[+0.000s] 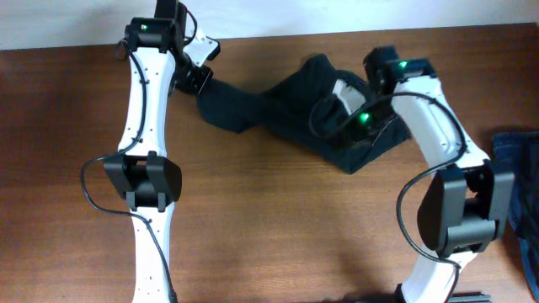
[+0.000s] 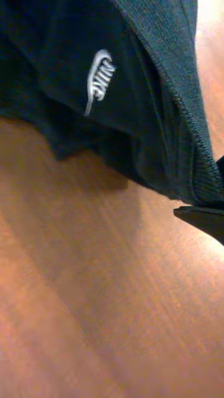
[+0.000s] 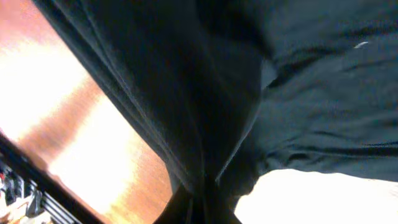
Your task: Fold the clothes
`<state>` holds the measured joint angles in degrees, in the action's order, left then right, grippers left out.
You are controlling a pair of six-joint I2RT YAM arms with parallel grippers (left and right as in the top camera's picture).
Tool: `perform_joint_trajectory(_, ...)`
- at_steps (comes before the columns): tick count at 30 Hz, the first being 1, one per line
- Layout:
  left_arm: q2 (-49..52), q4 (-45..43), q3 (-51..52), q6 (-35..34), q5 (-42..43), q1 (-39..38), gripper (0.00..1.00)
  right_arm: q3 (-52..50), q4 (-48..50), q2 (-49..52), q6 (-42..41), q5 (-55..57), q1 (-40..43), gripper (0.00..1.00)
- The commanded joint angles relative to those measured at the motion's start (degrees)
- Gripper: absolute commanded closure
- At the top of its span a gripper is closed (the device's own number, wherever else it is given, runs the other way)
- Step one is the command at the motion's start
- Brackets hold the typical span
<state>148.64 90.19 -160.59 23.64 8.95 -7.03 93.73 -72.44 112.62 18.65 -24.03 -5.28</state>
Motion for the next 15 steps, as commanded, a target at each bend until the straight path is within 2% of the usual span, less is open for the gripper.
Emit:
perform_joint_trajectory(1, 1.7, 1.2, -0.2, 0.5, -2.6, 1.2, 0.99, -4.6, 1.6, 0.4, 0.1, 1.6, -0.6, 0.96)
perform_joint_trajectory(5, 3.3, 3.1, -0.2, 0.5, -2.6, 1.2, 0.99, -10.7, 6.4, 0.4, -2.1, 1.6, -0.8, 0.95)
perform_joint_trajectory(6, 3.9, 3.5, -0.2, 0.5, -2.6, 1.2, 0.99, -11.9, 7.3, 0.4, -2.6, 1.6, -0.8, 0.92)
perform_joint_trajectory(7, 4.1, 3.8, -0.1, 0.5, -2.6, 1.2, 0.97, -13.2, 8.3, 0.4, -2.7, 1.6, -0.8, 0.87)
perform_joint_trajectory(8, 4.4, 4.1, 0.1, 0.5, -2.6, 1.2, 0.96, -14.2, 9.0, 0.4, -2.6, 1.6, -0.8, 0.76)
perform_joint_trajectory(11, 4.4, 4.3, 1.1, 0.5, -2.6, 1.2, 0.92, -15.6, 9.9, 0.4, -2.6, 1.6, -0.7, 0.61)
perform_joint_trajectory(15, 4.4, 3.5, 1.1, 0.5, -2.8, 1.2, 0.71, -14.4, 10.1, 0.3, -2.6, 1.5, -0.7, 0.44)
